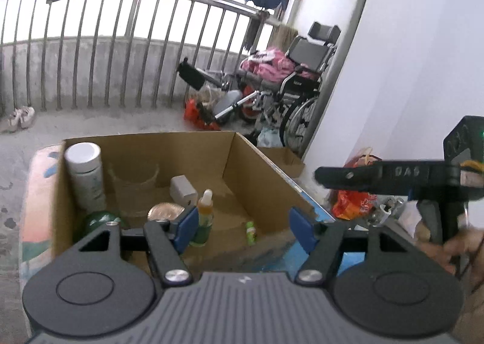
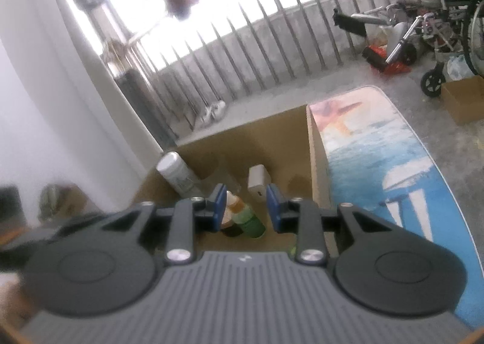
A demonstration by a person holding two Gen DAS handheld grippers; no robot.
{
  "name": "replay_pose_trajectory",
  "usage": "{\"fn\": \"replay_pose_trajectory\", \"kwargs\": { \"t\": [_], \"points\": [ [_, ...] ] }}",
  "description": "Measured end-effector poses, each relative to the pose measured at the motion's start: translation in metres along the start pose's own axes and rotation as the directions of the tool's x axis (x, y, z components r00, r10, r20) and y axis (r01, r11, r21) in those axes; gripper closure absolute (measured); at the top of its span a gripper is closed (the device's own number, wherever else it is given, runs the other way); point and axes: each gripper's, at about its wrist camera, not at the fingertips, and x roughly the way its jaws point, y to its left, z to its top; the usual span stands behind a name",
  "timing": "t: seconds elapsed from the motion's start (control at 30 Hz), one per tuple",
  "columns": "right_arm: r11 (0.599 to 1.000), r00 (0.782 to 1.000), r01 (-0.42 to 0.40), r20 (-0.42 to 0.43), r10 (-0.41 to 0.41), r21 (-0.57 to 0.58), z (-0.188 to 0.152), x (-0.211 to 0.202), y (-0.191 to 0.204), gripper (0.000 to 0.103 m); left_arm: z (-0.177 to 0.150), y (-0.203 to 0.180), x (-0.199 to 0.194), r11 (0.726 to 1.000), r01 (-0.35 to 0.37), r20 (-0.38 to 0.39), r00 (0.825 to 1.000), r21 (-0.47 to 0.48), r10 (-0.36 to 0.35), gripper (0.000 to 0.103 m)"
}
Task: Organize rigid objects
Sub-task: 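Carry the green tube over the box and lower it inside, then open the right tool to release the green tube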
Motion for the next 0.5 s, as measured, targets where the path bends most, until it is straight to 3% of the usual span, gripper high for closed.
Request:
{"fn": "replay_pose_trajectory", "kwargs": {
  "t": [0.1,0.23,0.5],
  "points": [
    [0.999,1.0,-0.018,0.009,0.018,0.036,-0.014,-0.027,-0.003,0.075,-0.02,0.002,-0.021,1.0,-0.014,-0.005,1.0,-0.01,0.014,0.034],
    [0.998,0.999,-0.028,-0.03,0.03,0.054,-0.038,-0.041,0.002,0.075,-0.053,0.008,-0.024,0.999,-0.034,-0.071,0.997,-0.03,0.032,0.036],
    [0.995,0.972,-0.058,-0.223,0.074,0.08,-0.087,0.009,0.012,0.075,-0.092,0.02,0.017,0.995,-0.096,-0.212,0.973,-0.008,0.093,0.044]
  ]
}}
